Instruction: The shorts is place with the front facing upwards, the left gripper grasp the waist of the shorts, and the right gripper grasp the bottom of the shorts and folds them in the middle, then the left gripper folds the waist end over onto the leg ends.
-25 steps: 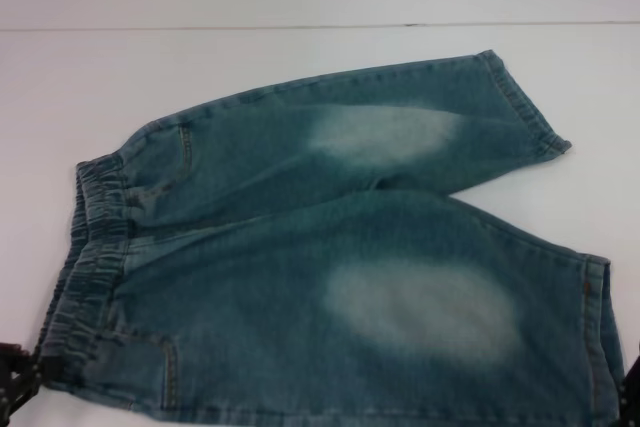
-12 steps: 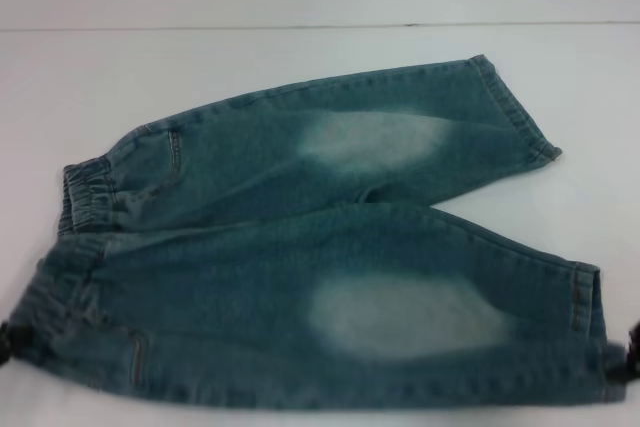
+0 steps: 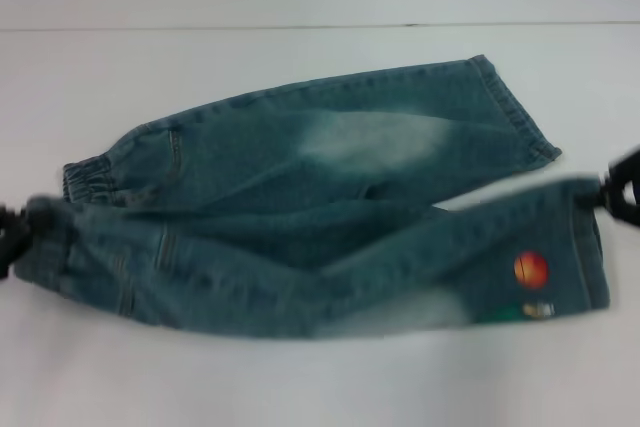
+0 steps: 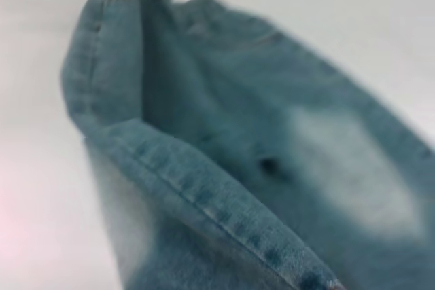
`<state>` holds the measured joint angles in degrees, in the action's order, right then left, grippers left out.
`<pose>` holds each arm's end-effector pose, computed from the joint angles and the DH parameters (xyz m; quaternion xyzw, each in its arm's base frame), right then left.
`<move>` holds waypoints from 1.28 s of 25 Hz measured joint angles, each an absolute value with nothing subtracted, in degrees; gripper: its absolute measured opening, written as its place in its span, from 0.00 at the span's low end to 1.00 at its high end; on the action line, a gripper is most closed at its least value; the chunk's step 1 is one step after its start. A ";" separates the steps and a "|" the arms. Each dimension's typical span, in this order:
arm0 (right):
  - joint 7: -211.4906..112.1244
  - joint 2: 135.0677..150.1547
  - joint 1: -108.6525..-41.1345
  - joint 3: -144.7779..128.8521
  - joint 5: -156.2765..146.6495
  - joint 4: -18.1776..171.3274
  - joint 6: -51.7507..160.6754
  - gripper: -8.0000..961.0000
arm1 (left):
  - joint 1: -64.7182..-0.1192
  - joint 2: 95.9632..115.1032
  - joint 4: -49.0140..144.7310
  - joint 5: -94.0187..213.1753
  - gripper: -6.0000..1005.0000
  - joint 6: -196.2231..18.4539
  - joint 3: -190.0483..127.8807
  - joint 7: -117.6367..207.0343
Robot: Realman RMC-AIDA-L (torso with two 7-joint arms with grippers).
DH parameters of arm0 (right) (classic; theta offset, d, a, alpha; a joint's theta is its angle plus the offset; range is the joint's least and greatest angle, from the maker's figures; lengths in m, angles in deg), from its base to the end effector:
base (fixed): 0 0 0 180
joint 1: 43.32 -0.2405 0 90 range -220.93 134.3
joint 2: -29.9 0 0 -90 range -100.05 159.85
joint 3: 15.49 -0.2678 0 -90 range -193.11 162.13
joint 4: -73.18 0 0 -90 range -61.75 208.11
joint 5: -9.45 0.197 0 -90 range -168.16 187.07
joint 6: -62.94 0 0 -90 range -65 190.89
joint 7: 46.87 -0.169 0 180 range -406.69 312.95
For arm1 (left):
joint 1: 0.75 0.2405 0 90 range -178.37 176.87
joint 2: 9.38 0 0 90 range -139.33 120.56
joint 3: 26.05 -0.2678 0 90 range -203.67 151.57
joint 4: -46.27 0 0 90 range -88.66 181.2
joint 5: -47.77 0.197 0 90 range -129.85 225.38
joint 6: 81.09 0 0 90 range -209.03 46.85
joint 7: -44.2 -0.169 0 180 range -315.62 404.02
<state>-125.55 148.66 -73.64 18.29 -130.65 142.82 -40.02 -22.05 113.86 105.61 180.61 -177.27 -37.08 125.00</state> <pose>0.2722 0.3287 0.0532 -0.9837 0.0766 -0.0048 0.1625 -0.3416 0.2826 0.0486 -0.8867 -0.3098 -0.1667 0.3001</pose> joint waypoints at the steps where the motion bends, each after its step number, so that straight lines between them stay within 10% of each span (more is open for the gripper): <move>1: -125.57 148.79 -73.75 18.38 -129.49 142.81 -38.36 0.05 | -22.69 114.11 105.58 179.78 0.05 -175.74 -37.08 125.43; 32: -102.65 149.49 -84.65 26.05 -103.86 107.15 21.73 0.05 | -32.09 114.54 89.83 167.59 0.05 -138.49 -51.43 124.90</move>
<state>-102.65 149.49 -84.65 26.05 -103.86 107.15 21.73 -32.09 114.54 89.83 167.59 -138.49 -51.43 124.90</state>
